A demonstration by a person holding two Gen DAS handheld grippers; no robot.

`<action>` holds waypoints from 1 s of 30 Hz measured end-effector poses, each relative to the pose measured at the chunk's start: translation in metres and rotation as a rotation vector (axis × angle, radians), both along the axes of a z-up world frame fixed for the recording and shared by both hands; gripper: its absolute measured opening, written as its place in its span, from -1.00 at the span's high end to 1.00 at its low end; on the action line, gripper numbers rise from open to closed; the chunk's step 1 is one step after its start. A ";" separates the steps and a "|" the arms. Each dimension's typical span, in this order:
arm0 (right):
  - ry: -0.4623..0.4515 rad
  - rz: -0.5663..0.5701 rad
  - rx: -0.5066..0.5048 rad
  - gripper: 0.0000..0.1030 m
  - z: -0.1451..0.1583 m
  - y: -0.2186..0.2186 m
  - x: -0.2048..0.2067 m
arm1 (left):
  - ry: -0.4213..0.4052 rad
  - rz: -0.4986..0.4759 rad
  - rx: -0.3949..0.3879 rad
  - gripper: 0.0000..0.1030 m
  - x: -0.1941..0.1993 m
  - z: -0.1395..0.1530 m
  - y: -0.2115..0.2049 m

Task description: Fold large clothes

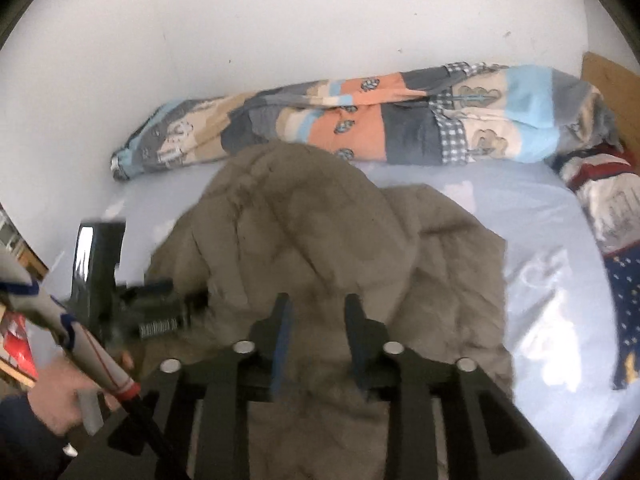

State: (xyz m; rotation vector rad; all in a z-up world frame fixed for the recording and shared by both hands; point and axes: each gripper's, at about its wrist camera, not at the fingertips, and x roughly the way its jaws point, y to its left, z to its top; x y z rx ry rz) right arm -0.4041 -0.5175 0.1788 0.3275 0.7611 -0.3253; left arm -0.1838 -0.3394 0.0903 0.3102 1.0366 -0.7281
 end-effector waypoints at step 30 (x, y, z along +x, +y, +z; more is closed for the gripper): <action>0.129 -0.016 0.187 0.54 -0.104 0.007 0.081 | -0.068 -0.001 -0.049 -0.50 -0.004 0.026 0.006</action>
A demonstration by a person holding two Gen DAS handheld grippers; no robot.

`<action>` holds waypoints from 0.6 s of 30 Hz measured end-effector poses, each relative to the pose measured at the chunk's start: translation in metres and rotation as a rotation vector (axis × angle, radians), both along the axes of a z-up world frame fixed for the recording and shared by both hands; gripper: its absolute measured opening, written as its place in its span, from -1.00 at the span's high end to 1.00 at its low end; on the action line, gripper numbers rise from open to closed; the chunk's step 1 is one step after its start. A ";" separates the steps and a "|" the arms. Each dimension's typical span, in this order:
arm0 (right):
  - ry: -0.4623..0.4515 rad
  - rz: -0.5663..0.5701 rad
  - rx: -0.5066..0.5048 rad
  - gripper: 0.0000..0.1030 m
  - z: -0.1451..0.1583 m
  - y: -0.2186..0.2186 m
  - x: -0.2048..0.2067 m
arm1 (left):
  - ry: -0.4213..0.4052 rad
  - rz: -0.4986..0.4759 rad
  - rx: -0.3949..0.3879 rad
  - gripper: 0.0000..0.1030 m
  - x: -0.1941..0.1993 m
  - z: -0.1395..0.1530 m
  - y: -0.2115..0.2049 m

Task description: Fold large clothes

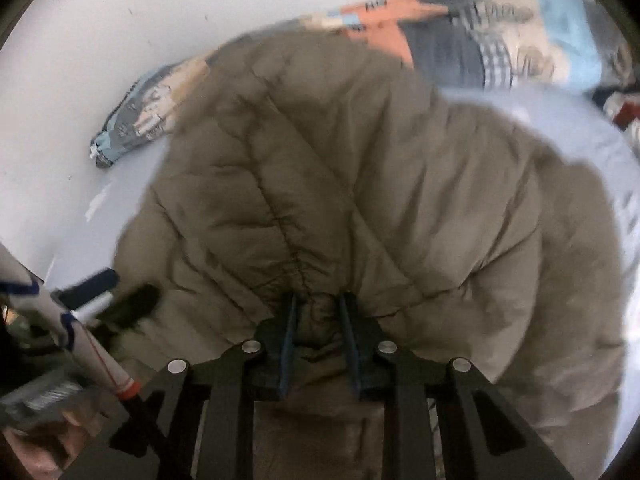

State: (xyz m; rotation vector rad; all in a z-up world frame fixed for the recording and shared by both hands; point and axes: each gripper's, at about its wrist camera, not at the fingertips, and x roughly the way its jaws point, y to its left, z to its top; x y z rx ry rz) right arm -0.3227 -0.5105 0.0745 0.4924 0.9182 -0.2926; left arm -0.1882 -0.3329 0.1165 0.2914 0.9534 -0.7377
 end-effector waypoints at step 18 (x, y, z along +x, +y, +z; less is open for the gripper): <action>-0.164 -0.019 -0.106 0.54 0.089 0.003 -0.022 | -0.058 0.058 -0.069 -0.50 -0.002 0.031 0.022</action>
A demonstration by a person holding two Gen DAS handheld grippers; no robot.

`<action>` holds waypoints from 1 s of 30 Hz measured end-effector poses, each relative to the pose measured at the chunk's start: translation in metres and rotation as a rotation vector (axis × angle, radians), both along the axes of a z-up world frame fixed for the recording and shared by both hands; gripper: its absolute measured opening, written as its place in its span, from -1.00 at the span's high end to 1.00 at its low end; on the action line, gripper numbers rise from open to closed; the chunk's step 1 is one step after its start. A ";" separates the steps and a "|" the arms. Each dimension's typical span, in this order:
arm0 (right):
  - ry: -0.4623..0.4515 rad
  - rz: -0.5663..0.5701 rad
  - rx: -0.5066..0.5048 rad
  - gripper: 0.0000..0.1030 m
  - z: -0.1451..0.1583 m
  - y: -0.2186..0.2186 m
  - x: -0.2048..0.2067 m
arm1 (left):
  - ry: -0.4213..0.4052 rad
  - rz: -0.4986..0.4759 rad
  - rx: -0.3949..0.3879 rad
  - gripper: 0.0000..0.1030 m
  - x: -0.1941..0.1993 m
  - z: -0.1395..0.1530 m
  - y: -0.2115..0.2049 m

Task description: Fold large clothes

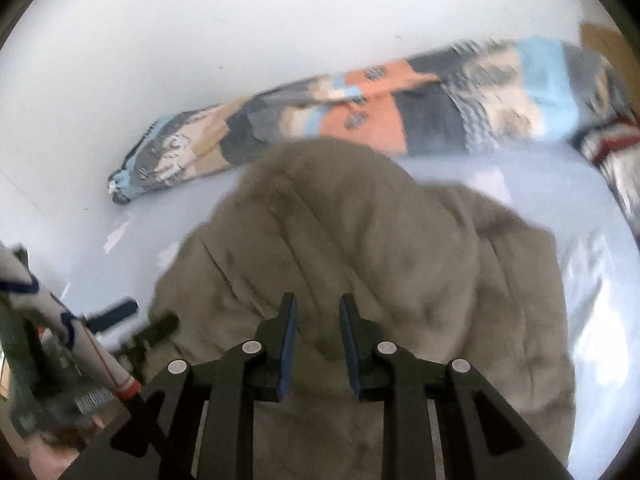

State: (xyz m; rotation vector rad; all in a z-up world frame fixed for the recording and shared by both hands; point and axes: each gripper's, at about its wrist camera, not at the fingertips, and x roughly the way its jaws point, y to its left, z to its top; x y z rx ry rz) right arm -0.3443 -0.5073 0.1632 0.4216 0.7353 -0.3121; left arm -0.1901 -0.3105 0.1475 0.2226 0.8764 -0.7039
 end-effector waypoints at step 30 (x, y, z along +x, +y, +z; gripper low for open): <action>0.134 -0.070 -0.040 0.56 -0.030 -0.086 0.039 | 0.040 -0.061 0.074 -0.50 0.036 -0.026 -0.055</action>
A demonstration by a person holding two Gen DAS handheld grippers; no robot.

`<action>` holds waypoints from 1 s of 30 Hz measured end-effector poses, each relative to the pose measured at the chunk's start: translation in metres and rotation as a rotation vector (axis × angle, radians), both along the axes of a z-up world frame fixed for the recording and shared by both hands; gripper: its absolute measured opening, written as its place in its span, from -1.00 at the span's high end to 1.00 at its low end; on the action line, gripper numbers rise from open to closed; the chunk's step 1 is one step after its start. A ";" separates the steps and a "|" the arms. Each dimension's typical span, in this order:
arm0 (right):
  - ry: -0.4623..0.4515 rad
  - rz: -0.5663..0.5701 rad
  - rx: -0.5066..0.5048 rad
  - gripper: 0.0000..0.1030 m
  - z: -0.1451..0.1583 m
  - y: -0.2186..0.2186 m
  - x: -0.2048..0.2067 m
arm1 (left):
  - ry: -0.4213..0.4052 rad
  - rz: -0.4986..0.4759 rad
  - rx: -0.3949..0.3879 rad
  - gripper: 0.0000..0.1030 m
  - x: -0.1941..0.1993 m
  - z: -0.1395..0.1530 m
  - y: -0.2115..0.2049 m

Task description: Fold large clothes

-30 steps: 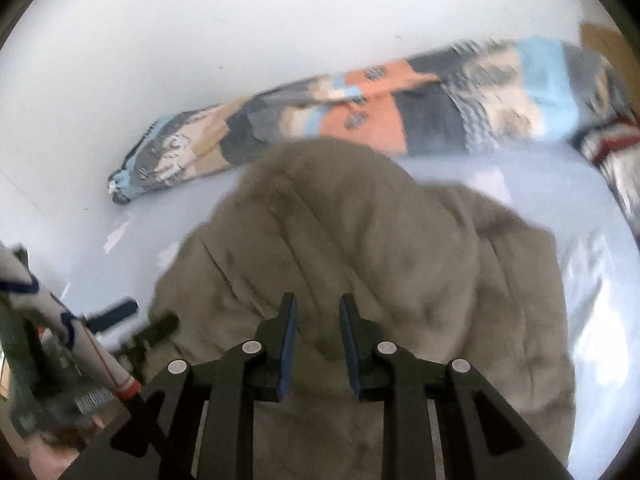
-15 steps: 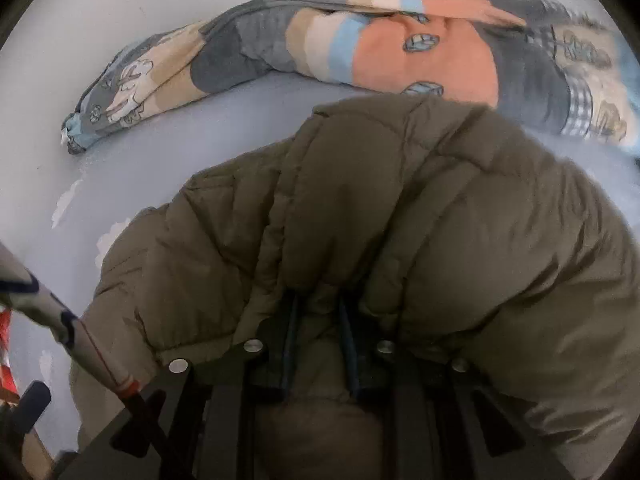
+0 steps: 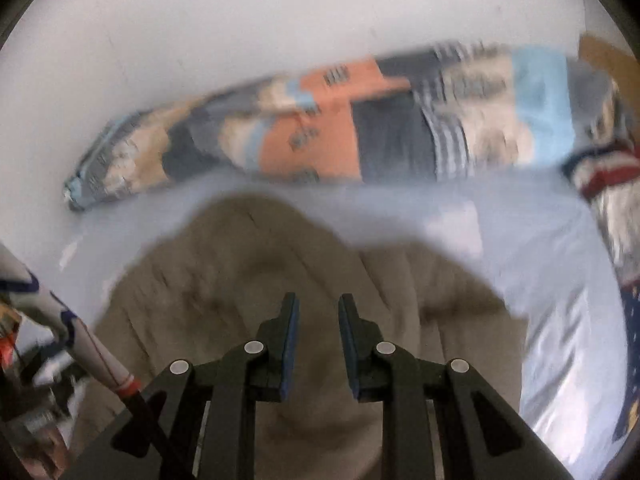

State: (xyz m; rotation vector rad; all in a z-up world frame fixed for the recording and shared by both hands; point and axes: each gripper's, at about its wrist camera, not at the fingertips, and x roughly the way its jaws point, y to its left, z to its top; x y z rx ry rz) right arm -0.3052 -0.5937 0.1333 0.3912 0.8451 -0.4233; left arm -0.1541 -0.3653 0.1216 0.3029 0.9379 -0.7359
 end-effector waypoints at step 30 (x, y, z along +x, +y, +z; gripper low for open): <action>-0.177 -0.017 0.157 0.18 0.038 0.159 -0.204 | -0.049 -0.072 -0.062 -0.53 -0.166 0.068 0.142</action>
